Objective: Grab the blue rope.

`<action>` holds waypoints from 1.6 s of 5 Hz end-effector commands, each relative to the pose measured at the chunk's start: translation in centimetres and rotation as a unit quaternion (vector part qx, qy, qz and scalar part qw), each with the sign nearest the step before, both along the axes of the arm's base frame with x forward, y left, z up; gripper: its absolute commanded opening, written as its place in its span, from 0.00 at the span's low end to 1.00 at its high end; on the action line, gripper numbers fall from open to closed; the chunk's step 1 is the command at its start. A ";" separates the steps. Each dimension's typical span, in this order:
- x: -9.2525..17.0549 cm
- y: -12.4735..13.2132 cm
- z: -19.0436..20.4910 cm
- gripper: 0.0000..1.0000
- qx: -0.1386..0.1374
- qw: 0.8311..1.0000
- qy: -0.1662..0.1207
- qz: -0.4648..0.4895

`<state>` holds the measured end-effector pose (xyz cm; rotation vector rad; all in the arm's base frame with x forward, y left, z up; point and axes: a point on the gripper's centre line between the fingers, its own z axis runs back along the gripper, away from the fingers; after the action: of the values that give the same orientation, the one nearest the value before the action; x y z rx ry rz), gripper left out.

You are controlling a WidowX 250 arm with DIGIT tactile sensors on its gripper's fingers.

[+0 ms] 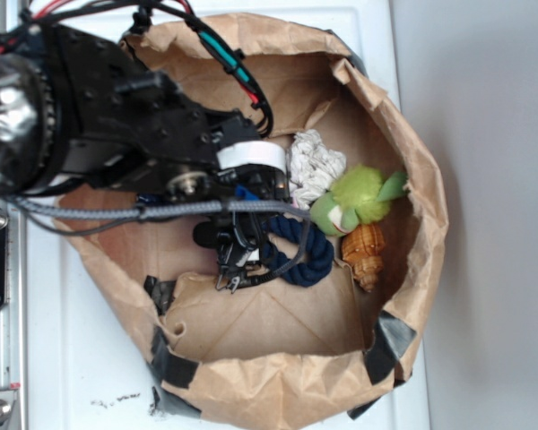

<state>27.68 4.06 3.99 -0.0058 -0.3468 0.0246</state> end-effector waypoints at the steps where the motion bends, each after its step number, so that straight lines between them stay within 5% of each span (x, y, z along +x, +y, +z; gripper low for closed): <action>1: -1.4 0.6 4.7 0.00 -0.029 0.999 -0.015 -0.017; 2: -1.7 1.0 5.4 0.58 -0.032 0.999 -0.010 -0.020; 3: -1.9 0.9 4.8 1.00 -0.019 1.000 -0.007 -0.023; 8: -0.8 -0.3 -2.0 1.00 0.020 0.999 -0.003 -0.036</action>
<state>26.35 4.30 2.43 0.0133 -0.3477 -0.0272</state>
